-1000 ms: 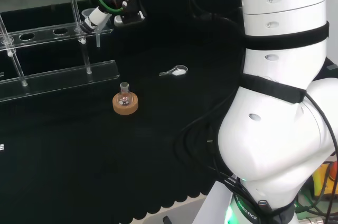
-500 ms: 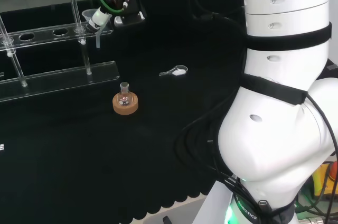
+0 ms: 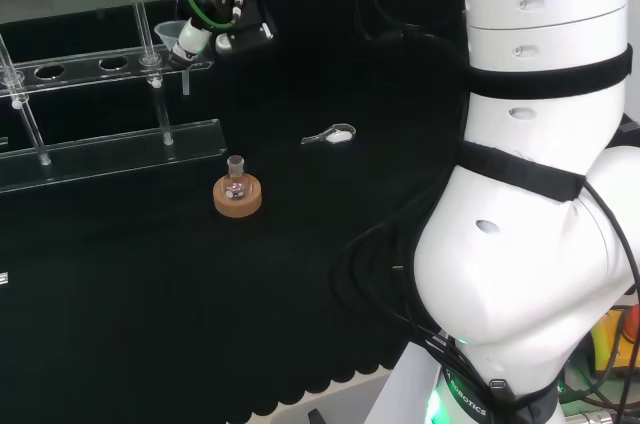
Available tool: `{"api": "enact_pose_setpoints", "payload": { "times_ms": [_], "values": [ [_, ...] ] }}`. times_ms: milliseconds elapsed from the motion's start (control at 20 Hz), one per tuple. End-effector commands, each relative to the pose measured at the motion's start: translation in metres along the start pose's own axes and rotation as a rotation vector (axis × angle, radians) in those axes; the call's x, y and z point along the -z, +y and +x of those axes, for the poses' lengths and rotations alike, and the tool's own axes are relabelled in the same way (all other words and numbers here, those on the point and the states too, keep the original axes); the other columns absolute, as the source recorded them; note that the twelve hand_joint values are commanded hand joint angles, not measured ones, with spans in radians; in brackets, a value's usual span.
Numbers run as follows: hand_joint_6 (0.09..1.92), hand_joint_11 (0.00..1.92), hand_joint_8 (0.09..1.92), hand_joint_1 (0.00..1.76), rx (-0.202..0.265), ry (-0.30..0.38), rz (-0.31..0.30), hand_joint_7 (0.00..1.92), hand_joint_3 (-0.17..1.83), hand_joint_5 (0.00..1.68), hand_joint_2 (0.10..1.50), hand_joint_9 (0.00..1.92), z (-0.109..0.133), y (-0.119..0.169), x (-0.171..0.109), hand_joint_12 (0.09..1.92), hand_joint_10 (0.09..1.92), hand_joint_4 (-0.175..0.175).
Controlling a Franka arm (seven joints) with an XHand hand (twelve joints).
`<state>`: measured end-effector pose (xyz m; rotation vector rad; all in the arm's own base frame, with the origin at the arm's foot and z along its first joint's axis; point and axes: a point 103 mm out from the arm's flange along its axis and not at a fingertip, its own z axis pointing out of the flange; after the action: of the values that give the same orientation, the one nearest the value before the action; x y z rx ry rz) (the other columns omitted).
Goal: Pick up the funnel from the transparent funnel stand.
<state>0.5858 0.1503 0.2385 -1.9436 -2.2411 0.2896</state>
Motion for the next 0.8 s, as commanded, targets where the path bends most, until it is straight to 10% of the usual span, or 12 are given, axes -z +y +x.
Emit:
{"api": "enact_pose_setpoints", "payload": {
  "times_ms": [50, 800],
  "values": [
    [0.09, 0.0, 0.56, 0.87, -0.005, -0.02, -0.02, 0.86, 0.59, 0.74, 0.65, 0.57, 0.001, 0.0, 0.0, 1.41, 0.65, 0.02],
    [0.6, 0.0, 0.72, 0.93, -0.023, -0.057, -0.151, 0.96, 0.73, 0.79, 0.64, 0.8, -0.003, -0.007, 0.023, 1.5, 0.47, 0.036]
  ]
}}
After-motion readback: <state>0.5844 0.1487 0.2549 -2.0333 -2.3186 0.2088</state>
